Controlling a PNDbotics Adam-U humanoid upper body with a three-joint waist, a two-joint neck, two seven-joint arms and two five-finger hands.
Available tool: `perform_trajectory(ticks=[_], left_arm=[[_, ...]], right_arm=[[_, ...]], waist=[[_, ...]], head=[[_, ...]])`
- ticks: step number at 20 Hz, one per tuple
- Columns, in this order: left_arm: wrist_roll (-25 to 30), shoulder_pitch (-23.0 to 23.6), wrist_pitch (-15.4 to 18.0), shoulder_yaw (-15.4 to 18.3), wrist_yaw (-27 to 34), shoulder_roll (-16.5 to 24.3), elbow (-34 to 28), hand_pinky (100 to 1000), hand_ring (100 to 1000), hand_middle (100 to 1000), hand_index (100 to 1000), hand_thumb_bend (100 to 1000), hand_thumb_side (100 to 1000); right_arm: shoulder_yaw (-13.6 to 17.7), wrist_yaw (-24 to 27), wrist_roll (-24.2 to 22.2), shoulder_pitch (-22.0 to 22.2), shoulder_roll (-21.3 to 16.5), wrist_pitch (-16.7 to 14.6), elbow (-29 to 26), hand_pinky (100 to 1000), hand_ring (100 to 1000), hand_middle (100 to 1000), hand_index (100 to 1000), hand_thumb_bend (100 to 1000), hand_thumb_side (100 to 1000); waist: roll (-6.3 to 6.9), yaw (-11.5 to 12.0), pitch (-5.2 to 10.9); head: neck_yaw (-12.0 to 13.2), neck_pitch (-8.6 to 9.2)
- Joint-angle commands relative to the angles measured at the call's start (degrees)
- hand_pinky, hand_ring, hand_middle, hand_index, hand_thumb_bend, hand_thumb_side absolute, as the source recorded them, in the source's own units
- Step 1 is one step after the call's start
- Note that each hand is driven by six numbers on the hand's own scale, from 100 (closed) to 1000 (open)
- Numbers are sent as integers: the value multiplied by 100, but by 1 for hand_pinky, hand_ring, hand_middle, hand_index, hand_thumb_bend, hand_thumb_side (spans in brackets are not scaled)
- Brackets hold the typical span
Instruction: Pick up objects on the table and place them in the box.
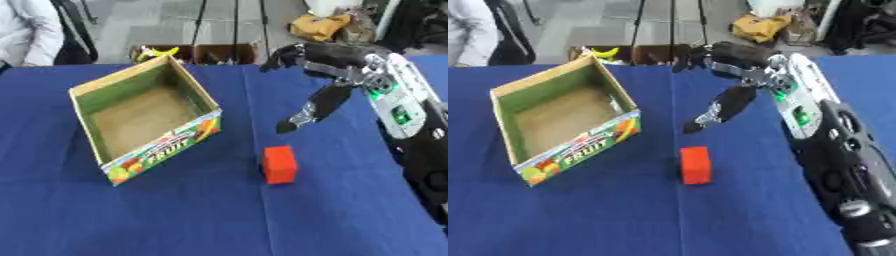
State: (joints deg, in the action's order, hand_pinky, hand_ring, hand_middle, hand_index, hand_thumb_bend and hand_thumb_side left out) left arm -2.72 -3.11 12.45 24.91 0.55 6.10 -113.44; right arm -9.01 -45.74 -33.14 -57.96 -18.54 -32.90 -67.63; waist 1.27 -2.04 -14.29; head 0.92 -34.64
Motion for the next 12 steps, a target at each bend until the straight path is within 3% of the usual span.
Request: perform_trajectory(ticks=[1, 12], left_arm=[[-5, -40, -11, 23, 16, 162, -115, 350, 572, 652, 899, 513, 879], [-15, -39, -25, 29, 13, 170, -115, 350, 572, 653, 899, 511, 872]], right_arm=[[-43, 68, -1883, -140, -184, -1906, -132, 754, 817, 808, 888, 749, 738], [-241, 39, -1883, -169, -326, -1906, -130, 751, 816, 807, 880, 717, 707]], waist=[[0, -10, 117], [-16, -38, 132]], head=[[12, 16], [28, 15]])
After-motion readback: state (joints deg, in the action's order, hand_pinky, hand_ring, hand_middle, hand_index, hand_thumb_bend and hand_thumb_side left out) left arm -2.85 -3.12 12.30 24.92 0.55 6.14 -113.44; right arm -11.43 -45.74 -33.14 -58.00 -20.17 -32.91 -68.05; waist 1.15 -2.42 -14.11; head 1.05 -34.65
